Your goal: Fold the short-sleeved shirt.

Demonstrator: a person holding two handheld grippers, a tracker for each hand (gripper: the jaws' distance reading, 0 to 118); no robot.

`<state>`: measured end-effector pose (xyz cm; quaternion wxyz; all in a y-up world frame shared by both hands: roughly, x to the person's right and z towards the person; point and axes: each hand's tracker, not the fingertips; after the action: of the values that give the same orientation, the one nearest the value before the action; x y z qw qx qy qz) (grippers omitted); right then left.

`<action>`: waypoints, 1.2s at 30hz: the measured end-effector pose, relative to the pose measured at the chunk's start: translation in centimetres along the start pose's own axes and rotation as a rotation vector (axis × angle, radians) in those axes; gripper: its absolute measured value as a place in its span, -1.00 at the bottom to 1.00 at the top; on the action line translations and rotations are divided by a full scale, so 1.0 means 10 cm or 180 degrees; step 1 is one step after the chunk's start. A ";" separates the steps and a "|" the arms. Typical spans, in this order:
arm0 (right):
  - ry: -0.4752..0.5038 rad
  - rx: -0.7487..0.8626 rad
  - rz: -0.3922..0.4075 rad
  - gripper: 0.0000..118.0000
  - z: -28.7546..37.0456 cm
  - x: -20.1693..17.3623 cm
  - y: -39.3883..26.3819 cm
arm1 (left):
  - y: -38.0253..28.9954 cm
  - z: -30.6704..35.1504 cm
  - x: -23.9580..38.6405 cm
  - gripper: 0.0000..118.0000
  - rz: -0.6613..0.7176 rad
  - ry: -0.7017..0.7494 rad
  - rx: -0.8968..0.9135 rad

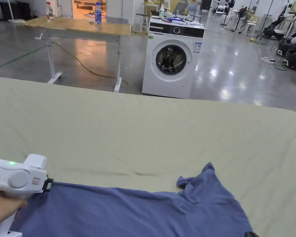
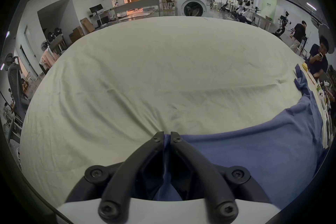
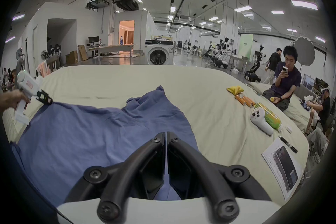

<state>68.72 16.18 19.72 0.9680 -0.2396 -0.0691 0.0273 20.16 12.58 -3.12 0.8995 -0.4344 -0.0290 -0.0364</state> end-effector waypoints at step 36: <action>0.0311 -0.0822 0.0093 -0.95 -1.59 0.52 0.93 | -0.33 1.44 -0.21 -1.00 0.0261 -0.0073 0.0784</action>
<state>76.03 17.51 2.08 0.9309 -0.3642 -0.0214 0.0206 17.46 21.88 8.22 0.9464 -0.3218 -0.0257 0.0092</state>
